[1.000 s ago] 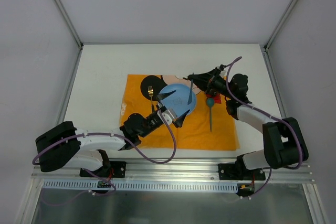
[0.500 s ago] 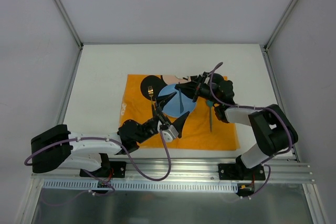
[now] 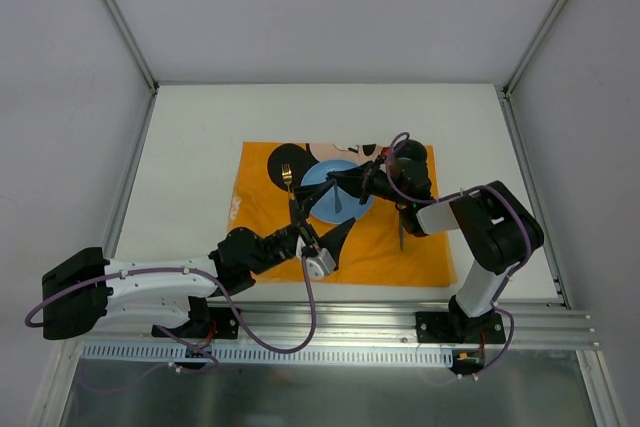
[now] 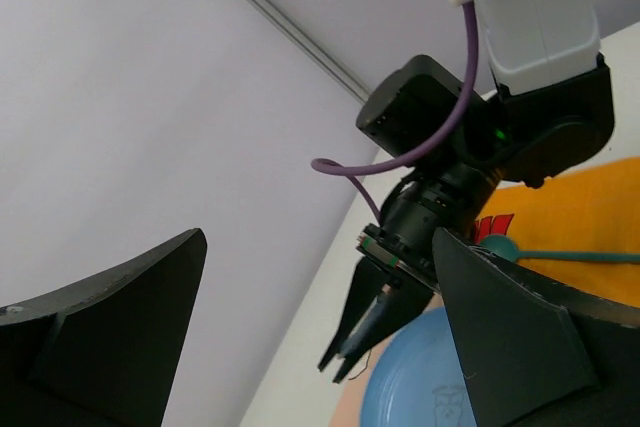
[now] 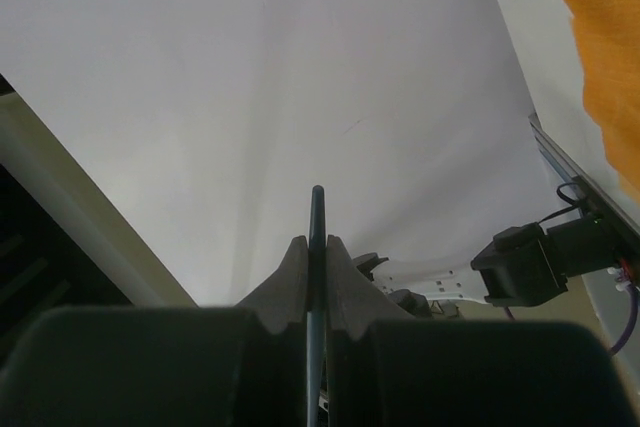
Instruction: Set the dinner table for one person
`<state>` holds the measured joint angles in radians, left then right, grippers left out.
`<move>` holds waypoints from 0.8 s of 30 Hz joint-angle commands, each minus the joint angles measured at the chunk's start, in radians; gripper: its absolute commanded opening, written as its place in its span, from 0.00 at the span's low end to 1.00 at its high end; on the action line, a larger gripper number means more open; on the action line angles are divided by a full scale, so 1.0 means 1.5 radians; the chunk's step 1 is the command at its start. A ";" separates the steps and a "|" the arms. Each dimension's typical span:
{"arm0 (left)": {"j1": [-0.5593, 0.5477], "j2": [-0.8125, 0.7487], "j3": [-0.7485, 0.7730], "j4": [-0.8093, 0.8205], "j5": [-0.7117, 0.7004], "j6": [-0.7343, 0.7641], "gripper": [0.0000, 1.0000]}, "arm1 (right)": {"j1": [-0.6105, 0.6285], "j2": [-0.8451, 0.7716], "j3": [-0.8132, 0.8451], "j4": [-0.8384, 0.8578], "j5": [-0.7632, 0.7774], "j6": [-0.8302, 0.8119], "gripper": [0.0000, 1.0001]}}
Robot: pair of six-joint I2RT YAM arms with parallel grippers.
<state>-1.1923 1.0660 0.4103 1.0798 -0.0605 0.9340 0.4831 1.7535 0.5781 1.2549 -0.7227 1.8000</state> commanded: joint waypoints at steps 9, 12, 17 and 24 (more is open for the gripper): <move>-0.005 -0.002 -0.053 0.033 0.019 -0.047 0.88 | 0.009 -0.044 0.068 0.143 -0.002 0.031 0.00; -0.004 0.030 -0.055 0.075 0.006 -0.047 0.82 | 0.011 -0.057 0.073 0.141 0.000 0.034 0.00; 0.000 0.085 -0.047 0.133 0.006 -0.051 0.67 | 0.019 -0.076 0.068 0.138 0.005 0.031 0.00; 0.018 0.118 -0.018 0.168 -0.001 -0.049 0.45 | 0.024 -0.086 0.066 0.139 0.004 0.026 0.00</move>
<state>-1.1824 1.2251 0.3477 1.3037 -0.0654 0.8810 0.5011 1.6840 0.6476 1.2751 -0.7208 1.8259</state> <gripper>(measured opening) 0.466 0.050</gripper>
